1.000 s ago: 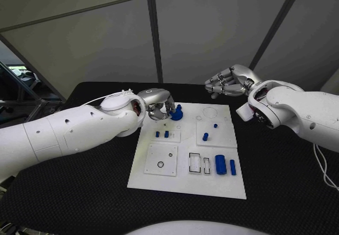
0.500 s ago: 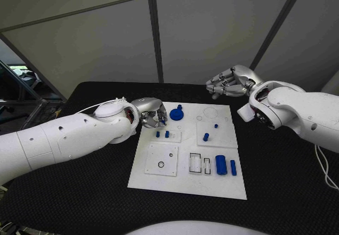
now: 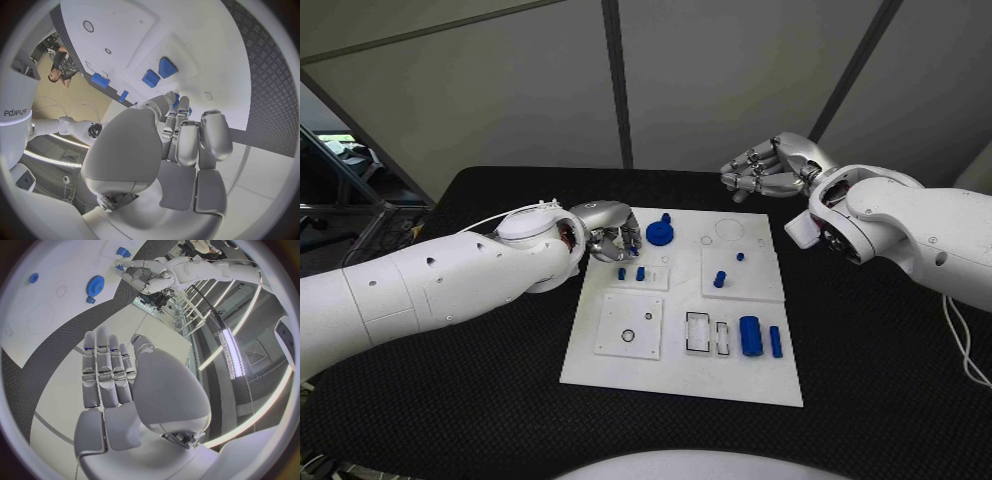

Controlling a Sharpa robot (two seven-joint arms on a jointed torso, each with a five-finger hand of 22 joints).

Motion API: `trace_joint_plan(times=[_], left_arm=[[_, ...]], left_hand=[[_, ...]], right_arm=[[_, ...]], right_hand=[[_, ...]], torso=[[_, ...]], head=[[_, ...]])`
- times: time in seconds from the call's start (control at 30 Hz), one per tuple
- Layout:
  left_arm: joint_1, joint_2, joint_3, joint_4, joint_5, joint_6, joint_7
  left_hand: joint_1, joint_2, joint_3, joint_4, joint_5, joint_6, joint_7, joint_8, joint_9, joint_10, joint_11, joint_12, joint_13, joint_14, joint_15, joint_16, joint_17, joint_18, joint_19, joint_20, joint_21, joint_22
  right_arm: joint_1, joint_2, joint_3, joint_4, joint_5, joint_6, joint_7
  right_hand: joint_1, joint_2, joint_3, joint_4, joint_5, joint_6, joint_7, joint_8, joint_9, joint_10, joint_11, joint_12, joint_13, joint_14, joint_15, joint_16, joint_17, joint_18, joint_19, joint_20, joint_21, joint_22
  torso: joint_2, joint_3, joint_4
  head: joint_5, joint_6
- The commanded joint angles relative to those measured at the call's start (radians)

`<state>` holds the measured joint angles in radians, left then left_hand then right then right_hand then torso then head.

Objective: Assemble the parts on the task board

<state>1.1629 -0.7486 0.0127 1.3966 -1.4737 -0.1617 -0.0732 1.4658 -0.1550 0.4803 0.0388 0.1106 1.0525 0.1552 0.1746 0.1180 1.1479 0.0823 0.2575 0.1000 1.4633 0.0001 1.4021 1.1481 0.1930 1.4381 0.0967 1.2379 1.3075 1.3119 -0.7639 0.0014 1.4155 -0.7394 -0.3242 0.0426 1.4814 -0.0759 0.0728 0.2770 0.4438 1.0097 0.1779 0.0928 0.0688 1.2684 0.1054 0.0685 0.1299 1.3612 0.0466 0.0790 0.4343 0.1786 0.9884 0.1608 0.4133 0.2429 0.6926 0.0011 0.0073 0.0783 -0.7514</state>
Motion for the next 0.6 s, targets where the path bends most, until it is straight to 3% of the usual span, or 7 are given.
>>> trace_joint_plan(times=[0.03,0.6], left_arm=[[0.001,0.003,0.001,-0.003,0.004,0.013,-0.01],[0.001,0.026,0.001,-0.016,0.004,0.029,-0.027]], left_hand=[[-0.011,-0.003,0.007,0.001,0.001,0.008,0.0,-0.006,-0.001,0.006,0.0,-0.007,0.001,0.008,0.003,0.006,0.0,-0.119,0.002,0.004,0.006,0.048],[-0.022,-0.009,0.006,0.001,-0.001,0.007,0.001,-0.01,-0.002,0.007,0.0,-0.013,0.002,0.008,0.002,0.007,-0.001,-0.119,0.002,0.004,0.005,0.049]], right_arm=[[0.002,0.0,0.0,0.001,0.001,0.003,0.009],[0.002,0.003,0.0,0.0,0.0,0.005,0.009]], right_hand=[[0.008,-0.006,0.005,0.0,0.005,-0.001,0.001,0.005,0.001,-0.002,-0.002,-0.001,-0.001,0.002,0.0,-0.006,-0.002,0.004,0.001,0.005,-0.006,-0.002],[0.008,-0.006,0.005,0.0,0.005,-0.001,0.001,0.005,0.001,-0.002,-0.002,-0.001,-0.001,0.002,0.0,-0.006,-0.002,0.004,0.001,0.005,-0.006,-0.002]], torso=[[0.001,0.0003,0.0003],[0.0,0.0006,0.0]], head=[[-0.002,-0.001],[-0.001,-0.002]])
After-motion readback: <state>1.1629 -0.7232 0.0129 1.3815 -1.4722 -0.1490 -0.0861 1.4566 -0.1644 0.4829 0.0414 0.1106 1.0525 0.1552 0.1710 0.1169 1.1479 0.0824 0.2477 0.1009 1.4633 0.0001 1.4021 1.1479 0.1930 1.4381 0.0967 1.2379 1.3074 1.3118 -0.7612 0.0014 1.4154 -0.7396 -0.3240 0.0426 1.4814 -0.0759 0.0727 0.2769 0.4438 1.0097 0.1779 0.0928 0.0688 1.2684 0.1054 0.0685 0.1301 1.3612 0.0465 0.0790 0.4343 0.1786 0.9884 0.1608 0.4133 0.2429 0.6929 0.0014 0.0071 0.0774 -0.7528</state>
